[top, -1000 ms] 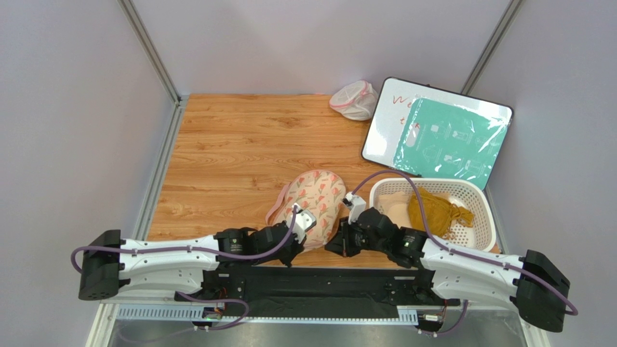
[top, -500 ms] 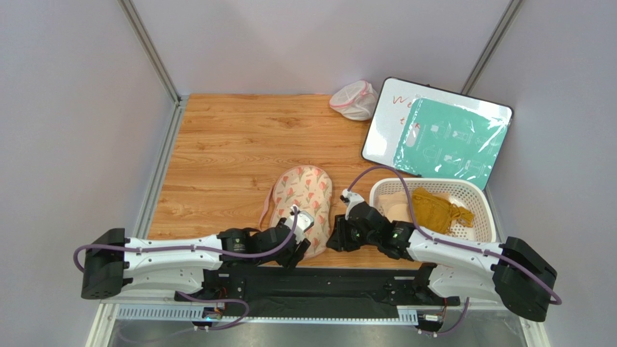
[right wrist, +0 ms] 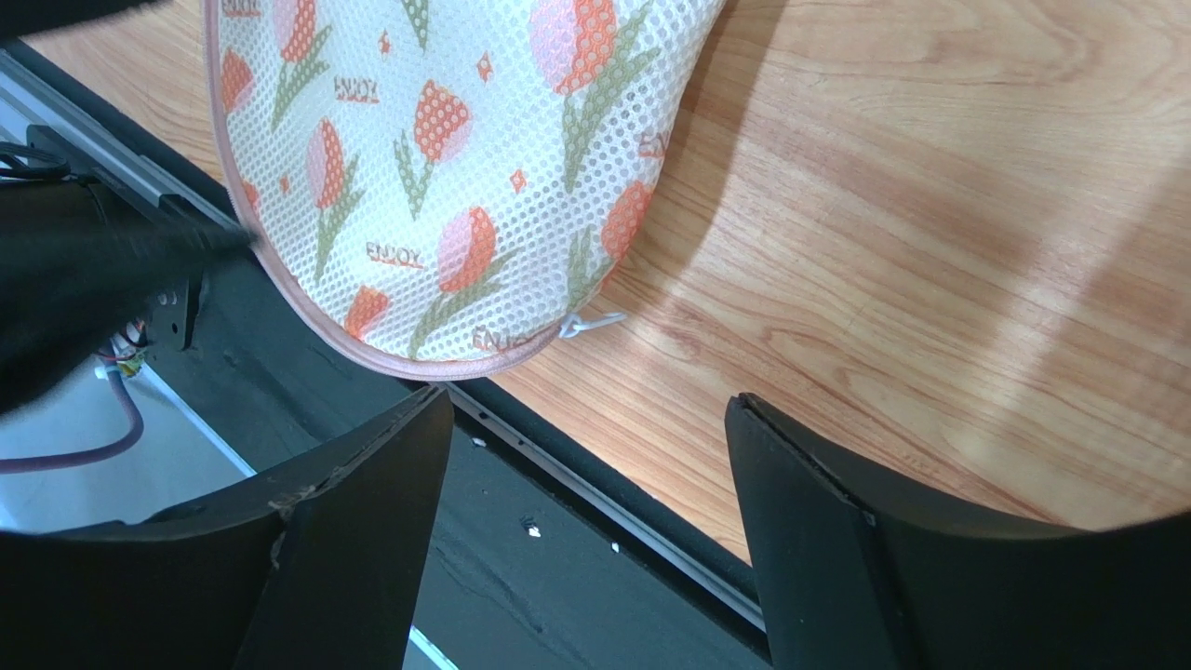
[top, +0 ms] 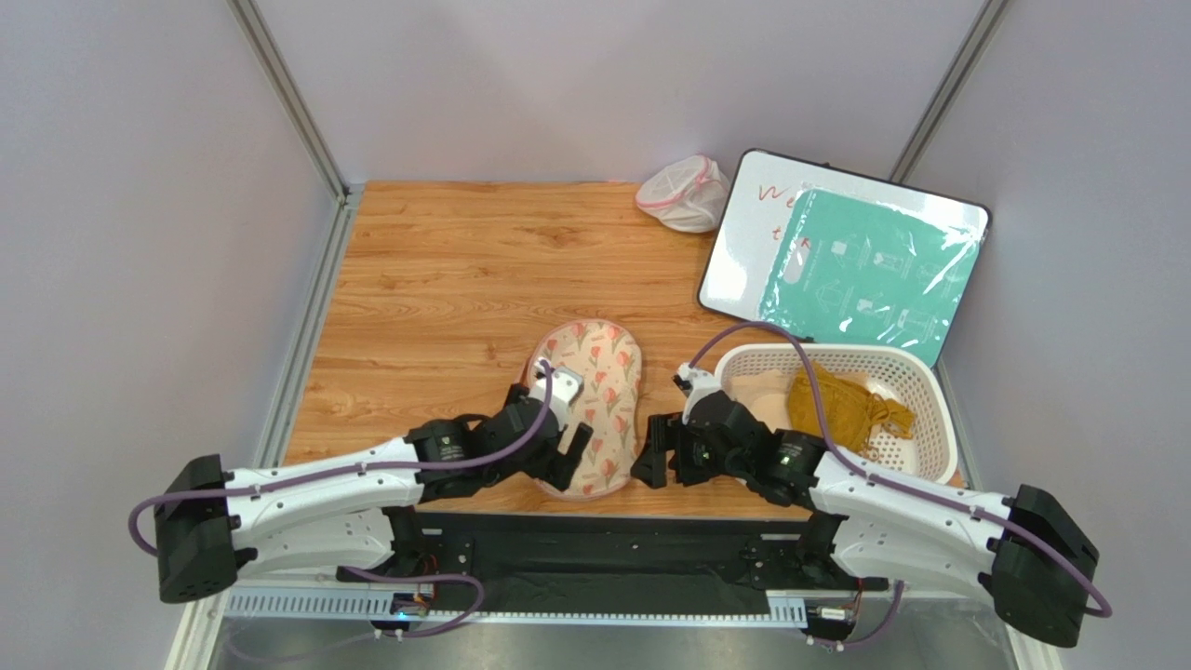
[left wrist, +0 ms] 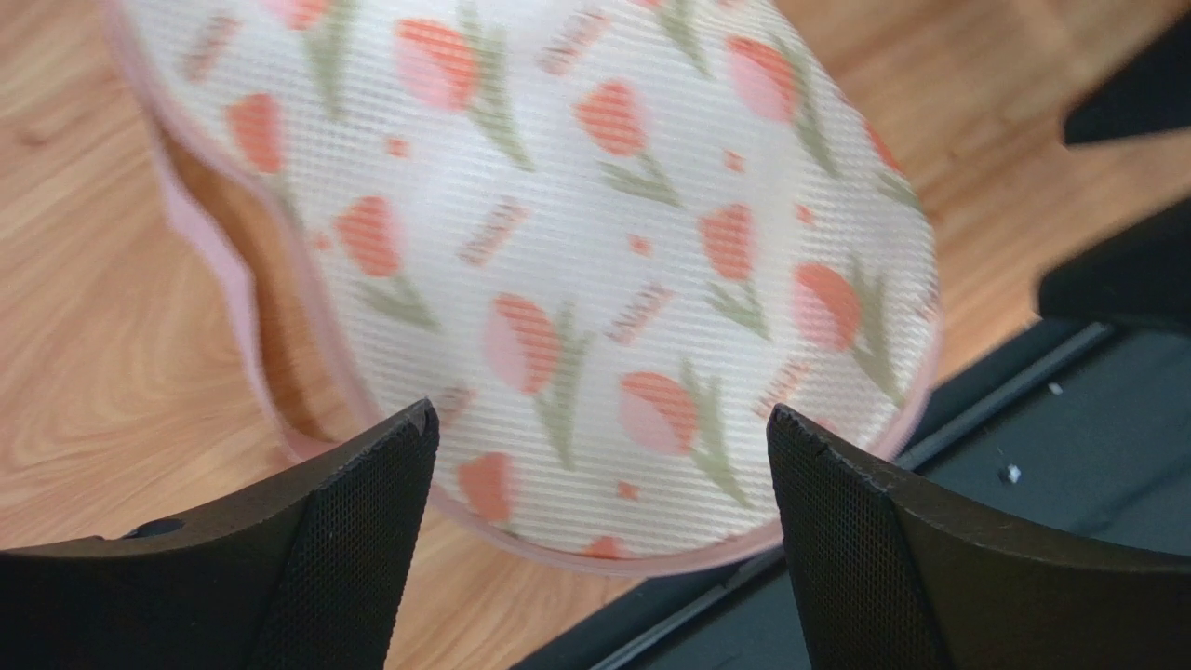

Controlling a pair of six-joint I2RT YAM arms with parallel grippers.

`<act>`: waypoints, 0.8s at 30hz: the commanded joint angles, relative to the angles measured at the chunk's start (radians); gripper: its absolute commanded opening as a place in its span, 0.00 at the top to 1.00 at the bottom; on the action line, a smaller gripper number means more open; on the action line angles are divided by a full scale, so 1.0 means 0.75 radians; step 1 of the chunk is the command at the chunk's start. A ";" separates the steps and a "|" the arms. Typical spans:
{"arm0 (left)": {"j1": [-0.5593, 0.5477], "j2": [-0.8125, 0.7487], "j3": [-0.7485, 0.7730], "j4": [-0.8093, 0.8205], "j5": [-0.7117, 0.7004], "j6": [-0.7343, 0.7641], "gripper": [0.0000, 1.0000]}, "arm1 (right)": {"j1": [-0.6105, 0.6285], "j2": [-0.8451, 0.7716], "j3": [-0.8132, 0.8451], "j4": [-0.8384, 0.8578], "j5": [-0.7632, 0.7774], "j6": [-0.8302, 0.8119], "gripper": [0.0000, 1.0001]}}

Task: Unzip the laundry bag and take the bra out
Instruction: Unzip the laundry bag at the center of the board, then open the laundry bag at the center of the board.

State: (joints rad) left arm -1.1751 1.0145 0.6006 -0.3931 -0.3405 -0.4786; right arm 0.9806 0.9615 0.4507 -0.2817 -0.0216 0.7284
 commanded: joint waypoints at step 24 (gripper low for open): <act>0.708 -0.475 -0.152 -0.249 0.201 -0.160 0.12 | 0.431 0.714 0.816 -0.054 0.266 -0.266 0.35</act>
State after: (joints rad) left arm -0.6594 0.6762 0.4850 -0.5423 -0.1909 -0.5716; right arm 1.2648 1.3594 0.9737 -0.3237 0.1276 0.5838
